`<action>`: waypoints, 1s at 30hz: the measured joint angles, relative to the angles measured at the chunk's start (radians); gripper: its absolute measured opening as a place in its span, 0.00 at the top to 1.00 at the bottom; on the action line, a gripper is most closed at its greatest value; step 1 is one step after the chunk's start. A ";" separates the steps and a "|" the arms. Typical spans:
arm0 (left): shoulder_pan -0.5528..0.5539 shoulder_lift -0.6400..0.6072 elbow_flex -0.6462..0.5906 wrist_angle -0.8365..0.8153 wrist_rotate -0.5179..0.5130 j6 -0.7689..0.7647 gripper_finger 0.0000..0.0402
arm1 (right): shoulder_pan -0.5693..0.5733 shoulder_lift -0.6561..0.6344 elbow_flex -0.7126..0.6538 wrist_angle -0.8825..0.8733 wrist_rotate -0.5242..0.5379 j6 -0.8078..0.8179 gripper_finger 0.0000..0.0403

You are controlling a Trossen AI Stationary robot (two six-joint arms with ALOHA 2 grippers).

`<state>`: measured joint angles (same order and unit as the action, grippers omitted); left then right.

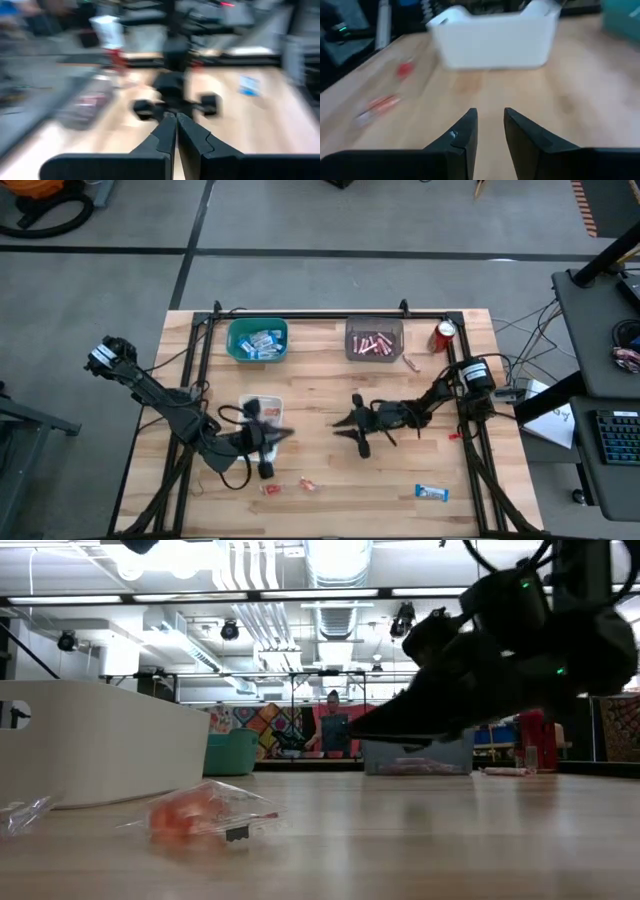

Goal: Sort candy
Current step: Put the orange gummy candy into the white bin

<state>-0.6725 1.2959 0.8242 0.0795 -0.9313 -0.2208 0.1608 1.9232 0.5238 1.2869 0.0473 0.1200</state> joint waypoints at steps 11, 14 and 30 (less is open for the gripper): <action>0.008 0.119 0.000 0.028 0.295 -0.029 0.96 | 0.115 -0.340 0.061 -0.696 -0.021 0.125 0.81; 0.009 0.153 0.000 0.049 0.296 -0.029 0.90 | 0.153 -0.436 0.101 -0.909 -0.021 0.165 0.81; 0.009 0.412 0.001 0.289 0.425 0.006 0.61 | 0.329 -0.774 0.178 -1.298 -0.021 0.293 0.82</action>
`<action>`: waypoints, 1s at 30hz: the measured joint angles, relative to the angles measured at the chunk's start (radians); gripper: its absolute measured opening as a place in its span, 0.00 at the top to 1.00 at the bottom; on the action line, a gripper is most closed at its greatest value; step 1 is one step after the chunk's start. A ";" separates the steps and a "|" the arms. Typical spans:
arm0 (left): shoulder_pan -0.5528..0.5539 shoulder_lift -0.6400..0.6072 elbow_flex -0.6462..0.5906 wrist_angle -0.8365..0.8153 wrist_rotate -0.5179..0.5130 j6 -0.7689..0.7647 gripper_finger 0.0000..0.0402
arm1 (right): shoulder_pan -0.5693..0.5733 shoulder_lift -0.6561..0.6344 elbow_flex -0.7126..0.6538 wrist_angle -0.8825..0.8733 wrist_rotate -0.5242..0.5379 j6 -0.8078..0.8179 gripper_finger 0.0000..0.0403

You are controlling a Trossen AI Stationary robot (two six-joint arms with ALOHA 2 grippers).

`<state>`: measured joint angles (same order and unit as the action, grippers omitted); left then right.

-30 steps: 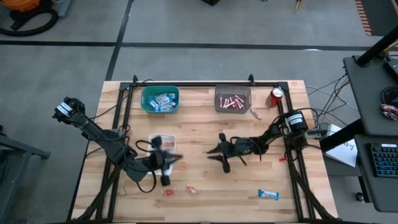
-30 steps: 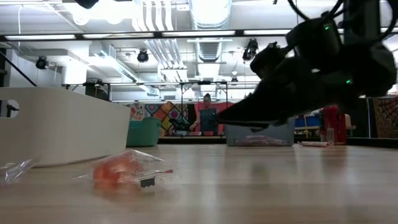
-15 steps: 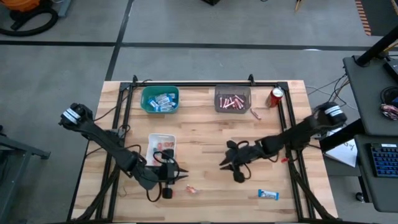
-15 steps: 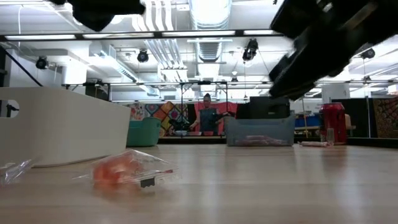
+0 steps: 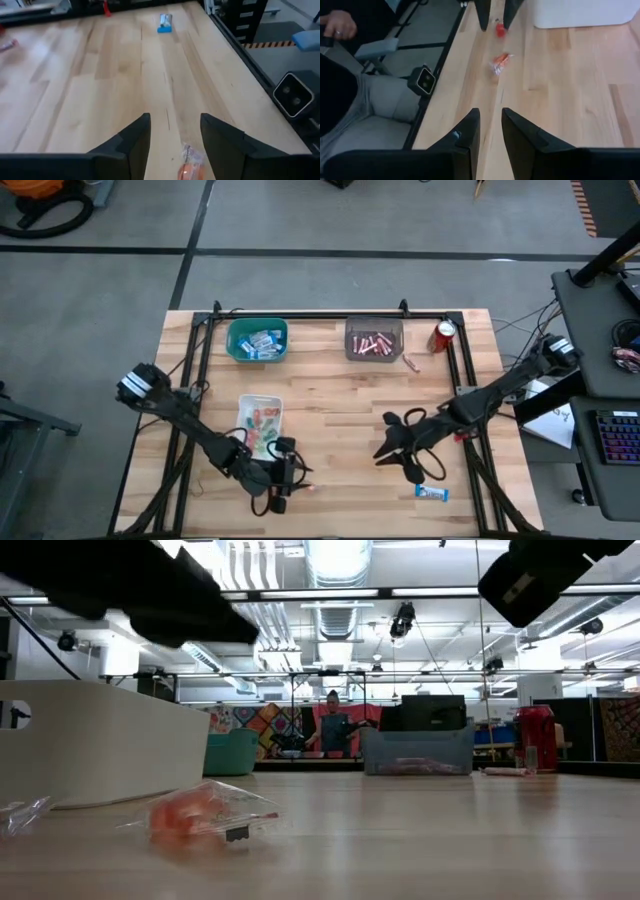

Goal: Sort candy
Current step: Put the orange gummy candy into the white bin

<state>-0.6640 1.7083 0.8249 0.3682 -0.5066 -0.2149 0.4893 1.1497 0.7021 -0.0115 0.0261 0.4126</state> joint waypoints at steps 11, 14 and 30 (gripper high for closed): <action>-0.002 0.178 0.166 -0.201 0.044 -0.057 0.61 | 0.002 -0.015 0.000 -0.033 -0.001 0.006 0.81; -0.002 0.213 0.235 -0.340 0.071 -0.087 0.61 | 0.004 -0.015 0.000 -0.045 -0.003 0.007 0.81; 0.014 0.231 0.255 -0.384 0.150 -0.171 0.75 | 0.024 -0.015 0.000 -0.044 0.000 0.006 0.81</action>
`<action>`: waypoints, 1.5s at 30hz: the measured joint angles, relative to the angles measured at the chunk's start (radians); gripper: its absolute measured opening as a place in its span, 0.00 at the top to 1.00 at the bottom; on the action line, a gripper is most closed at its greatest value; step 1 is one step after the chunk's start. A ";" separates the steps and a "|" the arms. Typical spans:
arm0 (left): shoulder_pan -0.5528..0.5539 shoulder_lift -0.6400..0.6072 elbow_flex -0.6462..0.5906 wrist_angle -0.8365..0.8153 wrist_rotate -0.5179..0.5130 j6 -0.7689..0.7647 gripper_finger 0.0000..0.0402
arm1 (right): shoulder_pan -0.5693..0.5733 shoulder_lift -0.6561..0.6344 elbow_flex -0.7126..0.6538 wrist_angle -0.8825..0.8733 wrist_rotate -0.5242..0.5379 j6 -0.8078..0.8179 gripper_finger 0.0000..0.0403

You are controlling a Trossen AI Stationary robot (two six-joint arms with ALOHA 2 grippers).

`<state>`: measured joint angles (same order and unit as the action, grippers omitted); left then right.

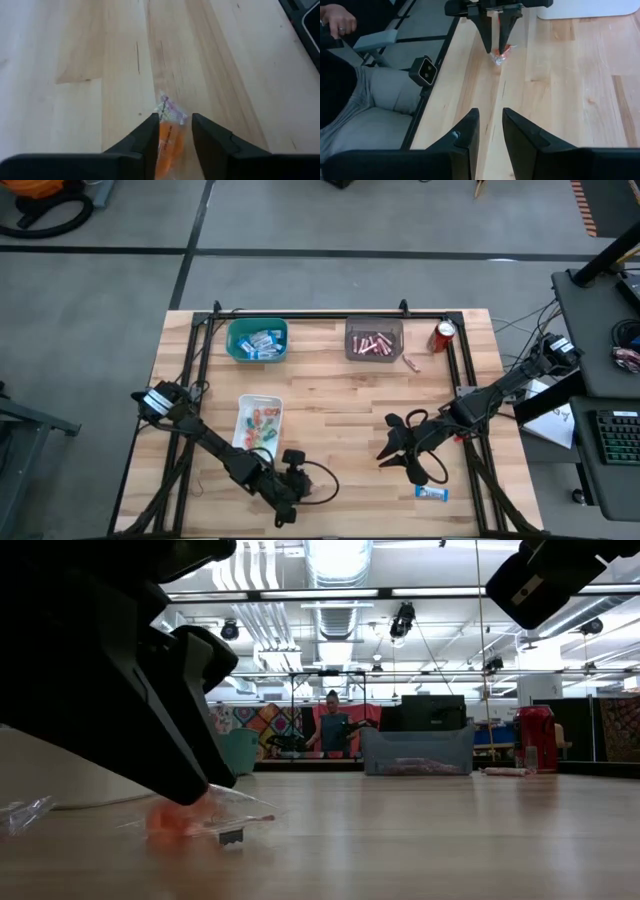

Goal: Sort candy
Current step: Put the orange gummy candy into the white bin

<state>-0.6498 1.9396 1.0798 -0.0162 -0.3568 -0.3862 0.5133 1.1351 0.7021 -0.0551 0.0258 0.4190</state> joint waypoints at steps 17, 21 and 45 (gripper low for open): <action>-0.003 -0.029 0.042 -0.035 0.001 0.053 1.00 | 0.000 0.000 0.000 0.000 0.001 -0.008 0.80; -0.008 -0.080 0.101 -0.114 -0.032 0.103 1.00 | 0.001 0.000 0.000 0.001 0.001 -0.011 0.80; 0.029 -0.529 -0.193 -0.900 -0.335 -0.642 1.00 | 0.002 0.054 -0.002 0.089 0.211 -0.119 0.81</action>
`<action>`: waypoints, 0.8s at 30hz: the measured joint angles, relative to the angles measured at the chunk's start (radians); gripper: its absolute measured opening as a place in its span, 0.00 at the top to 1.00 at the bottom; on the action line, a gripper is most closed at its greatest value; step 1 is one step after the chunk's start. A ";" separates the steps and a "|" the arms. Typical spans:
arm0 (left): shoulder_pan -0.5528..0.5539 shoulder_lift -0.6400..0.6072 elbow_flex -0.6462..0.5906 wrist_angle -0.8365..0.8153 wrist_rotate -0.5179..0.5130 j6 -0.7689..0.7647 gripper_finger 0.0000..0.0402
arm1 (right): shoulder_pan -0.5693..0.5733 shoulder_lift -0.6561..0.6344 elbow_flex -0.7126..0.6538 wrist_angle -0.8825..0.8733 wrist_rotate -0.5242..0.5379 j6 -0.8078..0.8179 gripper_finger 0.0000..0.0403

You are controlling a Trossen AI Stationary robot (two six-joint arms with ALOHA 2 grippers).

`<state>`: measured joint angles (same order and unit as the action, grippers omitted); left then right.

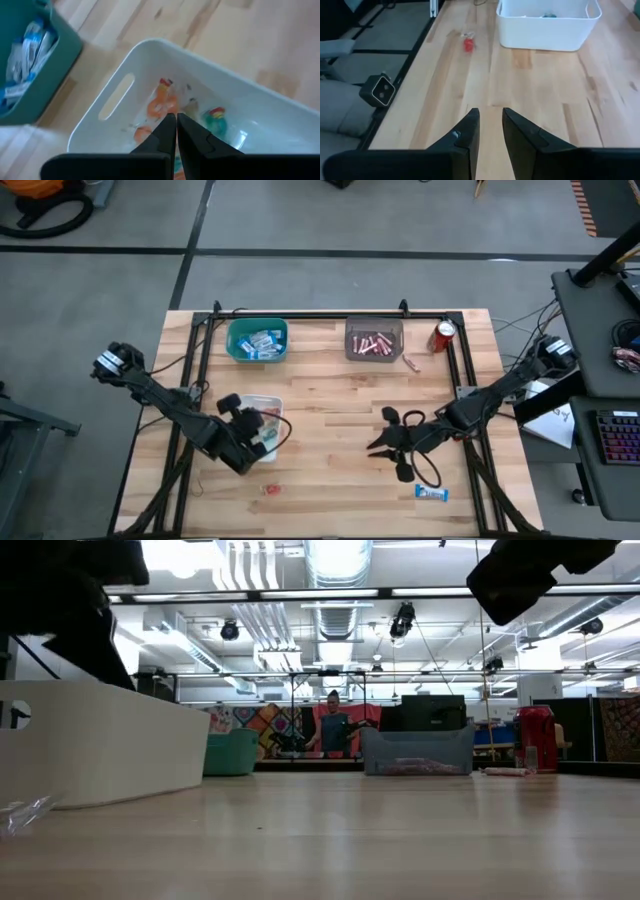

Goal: Sort candy
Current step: Put the orange gummy candy into the white bin

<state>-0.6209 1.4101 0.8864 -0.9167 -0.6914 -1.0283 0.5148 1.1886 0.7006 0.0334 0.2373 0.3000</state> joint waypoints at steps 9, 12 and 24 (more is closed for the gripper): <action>-0.005 -0.007 0.016 0.003 0.000 -0.039 0.94 | -0.002 0.053 0.014 0.012 0.000 0.074 0.79; -0.023 -0.005 0.082 0.015 -0.047 -0.028 0.94 | -0.003 0.057 0.029 0.000 0.000 0.178 0.80; -0.167 0.068 0.199 0.456 -0.320 0.394 0.93 | 0.002 0.101 0.048 -0.174 -0.172 0.522 0.83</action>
<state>-0.7878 1.4779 1.0859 -0.4608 -1.0115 -0.6341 0.5173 1.2898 0.7490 -0.1410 0.0649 0.8219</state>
